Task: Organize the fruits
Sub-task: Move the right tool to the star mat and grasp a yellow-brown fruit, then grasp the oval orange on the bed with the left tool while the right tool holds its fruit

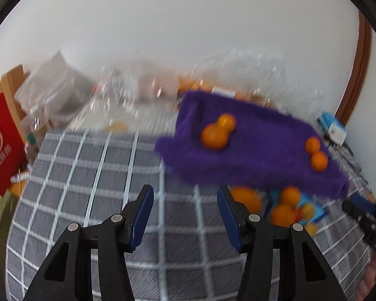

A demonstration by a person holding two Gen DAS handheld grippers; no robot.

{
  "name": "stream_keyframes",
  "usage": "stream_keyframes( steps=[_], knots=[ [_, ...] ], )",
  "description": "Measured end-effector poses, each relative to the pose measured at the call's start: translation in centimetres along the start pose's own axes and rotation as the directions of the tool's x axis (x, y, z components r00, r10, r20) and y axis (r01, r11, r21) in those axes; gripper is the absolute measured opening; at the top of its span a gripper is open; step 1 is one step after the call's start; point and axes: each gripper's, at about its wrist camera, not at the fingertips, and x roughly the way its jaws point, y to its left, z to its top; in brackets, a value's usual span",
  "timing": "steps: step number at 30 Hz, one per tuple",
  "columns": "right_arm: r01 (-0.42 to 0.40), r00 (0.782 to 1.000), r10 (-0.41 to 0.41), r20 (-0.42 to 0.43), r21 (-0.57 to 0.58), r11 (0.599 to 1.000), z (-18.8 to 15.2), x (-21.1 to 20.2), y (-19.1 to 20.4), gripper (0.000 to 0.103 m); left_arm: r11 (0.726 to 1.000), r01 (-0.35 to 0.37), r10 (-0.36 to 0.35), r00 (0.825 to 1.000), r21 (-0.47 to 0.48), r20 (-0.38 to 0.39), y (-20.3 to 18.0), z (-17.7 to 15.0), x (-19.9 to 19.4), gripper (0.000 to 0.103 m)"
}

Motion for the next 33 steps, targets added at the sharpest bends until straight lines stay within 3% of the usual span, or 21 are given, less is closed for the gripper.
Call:
stream_keyframes(
  steps=[4, 8, 12, 14, 16, 20, 27, 33],
  knots=[
    [-0.045, 0.998, 0.044, -0.039, -0.022, 0.999, -0.5, 1.0, 1.6, 0.041, 0.998, -0.001, -0.001, 0.999, -0.056, -0.05, 1.7, -1.4, 1.4, 0.05],
    [-0.106, 0.992, 0.104, -0.069, -0.034, 0.994, -1.0, 2.0, 2.9, 0.041, 0.989, 0.064, -0.072, 0.996, -0.133, -0.05, 2.9, -2.0, 1.3, 0.05],
    [-0.124, 0.987, 0.117, -0.106, -0.061, 0.99, -1.6, 3.2, 4.1, 0.041, 0.99, 0.064, -0.074, 0.995, -0.129, -0.073, 2.6, -2.5, 1.9, 0.05],
    [-0.114, 0.986, 0.102, -0.129, -0.089, 0.99, -1.8, 3.9, 4.7, 0.04, 0.994, 0.04, -0.046, 0.997, -0.097, -0.061, 2.0, -2.7, 1.8, 0.05],
    [-0.112, 0.985, 0.096, -0.144, -0.106, 0.988, -2.1, 4.4, 4.9, 0.027, 0.998, 0.016, -0.02, 0.998, -0.067, -0.064, 1.4, -2.8, 1.9, 0.05],
    [-0.1, 0.987, 0.085, -0.139, -0.109, 0.989, -2.3, 4.3, 4.8, 0.026, 0.998, 0.014, -0.017, 0.998, -0.059, -0.065, 1.3, -2.8, 1.9, 0.05],
    [-0.03, 0.999, 0.025, -0.045, -0.109, 0.994, -1.7, 1.4, 2.0, 0.026, 0.999, 0.009, -0.012, 0.997, -0.045, -0.072, 1.1, -2.8, 1.9, 0.05],
    [0.035, 0.994, -0.037, -0.1, -0.028, 0.999, -2.2, 2.8, -2.5, 0.026, 1.0, -0.003, 0.001, 0.996, -0.021, -0.085, 0.9, -2.8, 2.2, 0.05]
  ],
)
